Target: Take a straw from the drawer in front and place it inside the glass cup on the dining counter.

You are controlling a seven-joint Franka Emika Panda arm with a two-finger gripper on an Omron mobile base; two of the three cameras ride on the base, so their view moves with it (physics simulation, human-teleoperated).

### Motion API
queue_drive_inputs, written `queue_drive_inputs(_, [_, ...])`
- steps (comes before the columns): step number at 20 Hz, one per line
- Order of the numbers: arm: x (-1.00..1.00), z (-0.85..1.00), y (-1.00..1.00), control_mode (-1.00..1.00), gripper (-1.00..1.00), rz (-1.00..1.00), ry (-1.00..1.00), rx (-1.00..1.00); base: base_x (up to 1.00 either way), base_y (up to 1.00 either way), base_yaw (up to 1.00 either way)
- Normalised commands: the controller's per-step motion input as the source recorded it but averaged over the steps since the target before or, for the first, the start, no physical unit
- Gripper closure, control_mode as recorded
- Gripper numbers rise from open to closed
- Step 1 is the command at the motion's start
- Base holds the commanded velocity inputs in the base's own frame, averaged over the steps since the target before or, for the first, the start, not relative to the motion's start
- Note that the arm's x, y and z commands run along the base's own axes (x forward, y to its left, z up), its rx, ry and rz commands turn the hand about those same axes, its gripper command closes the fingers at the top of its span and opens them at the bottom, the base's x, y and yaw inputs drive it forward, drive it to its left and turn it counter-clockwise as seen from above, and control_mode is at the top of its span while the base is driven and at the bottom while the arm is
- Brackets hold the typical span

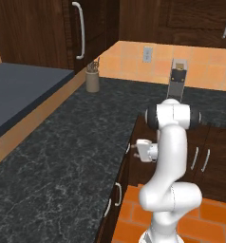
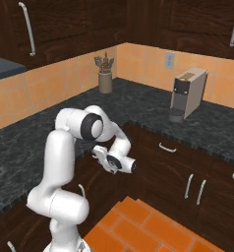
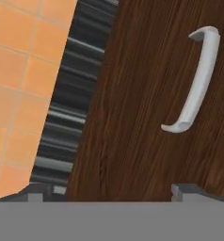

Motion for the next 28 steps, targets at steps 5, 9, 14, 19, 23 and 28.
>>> queue_drive_inputs(5, [0.32, -0.36, 0.0, -1.0, -1.0, 0.0, 0.05, 0.0, 0.0, 0.0, 0.0])
queue_drive_inputs(9, [0.5, -0.21, 0.0, -1.0, -1.0, 0.0, 0.0, 0.01, 0.0, 0.0, 0.0])
queue_drive_inputs(14, [0.53, -0.21, 0.0, -1.0, -1.0, 0.0, 0.0, 0.02, 0.0, 0.0, 0.0])
queue_drive_inputs(19, [0.45, -0.4, 0.04, -1.0, -1.0, 0.0, 0.05, 0.0, 0.0, 0.0, 0.0])
queue_drive_inputs(23, [0.44, -0.43, 0.0, -1.0, -1.0, 0.0, 0.08, 0.0, 0.0, 0.0, 0.0])
queue_drive_inputs(28, [0.2, -0.3, 0.14, -1.0, -1.0, 0.0, 0.04, 0.0, 0.0, 0.0, 0.0])
